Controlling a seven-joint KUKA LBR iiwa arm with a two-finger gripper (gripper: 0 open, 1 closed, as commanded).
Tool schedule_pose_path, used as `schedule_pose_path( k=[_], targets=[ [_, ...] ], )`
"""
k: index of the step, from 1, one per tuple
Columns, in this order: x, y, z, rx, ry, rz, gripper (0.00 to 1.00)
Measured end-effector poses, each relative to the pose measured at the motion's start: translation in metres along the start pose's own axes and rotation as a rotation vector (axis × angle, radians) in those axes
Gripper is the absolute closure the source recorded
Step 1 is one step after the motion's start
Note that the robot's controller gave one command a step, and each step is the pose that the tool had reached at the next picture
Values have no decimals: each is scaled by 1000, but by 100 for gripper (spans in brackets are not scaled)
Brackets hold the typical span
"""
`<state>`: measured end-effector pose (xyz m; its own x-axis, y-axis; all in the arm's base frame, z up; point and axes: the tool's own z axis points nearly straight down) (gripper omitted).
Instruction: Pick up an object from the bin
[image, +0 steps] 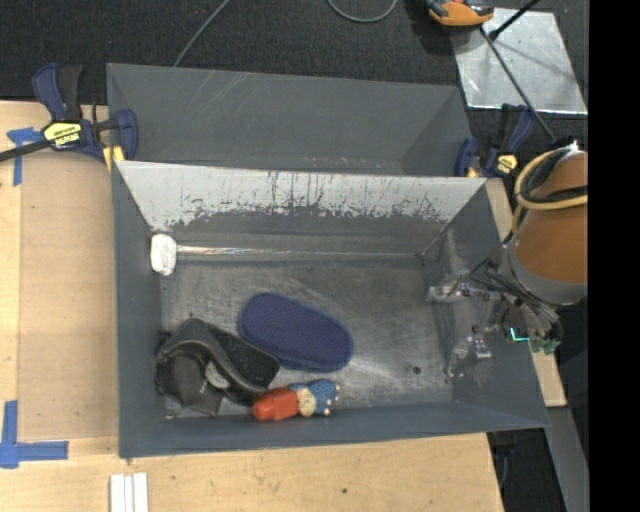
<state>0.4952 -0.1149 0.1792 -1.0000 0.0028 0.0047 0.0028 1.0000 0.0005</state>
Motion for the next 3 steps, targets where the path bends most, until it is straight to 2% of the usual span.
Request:
schedule_pose_path(
  k=[1,2,3],
  targets=[
    [-13,101,20,-3,-5,-144,0],
    [-49,180,58,-2,-10,-233,0],
    [-86,165,102,-4,4,-395,0]
  ],
)
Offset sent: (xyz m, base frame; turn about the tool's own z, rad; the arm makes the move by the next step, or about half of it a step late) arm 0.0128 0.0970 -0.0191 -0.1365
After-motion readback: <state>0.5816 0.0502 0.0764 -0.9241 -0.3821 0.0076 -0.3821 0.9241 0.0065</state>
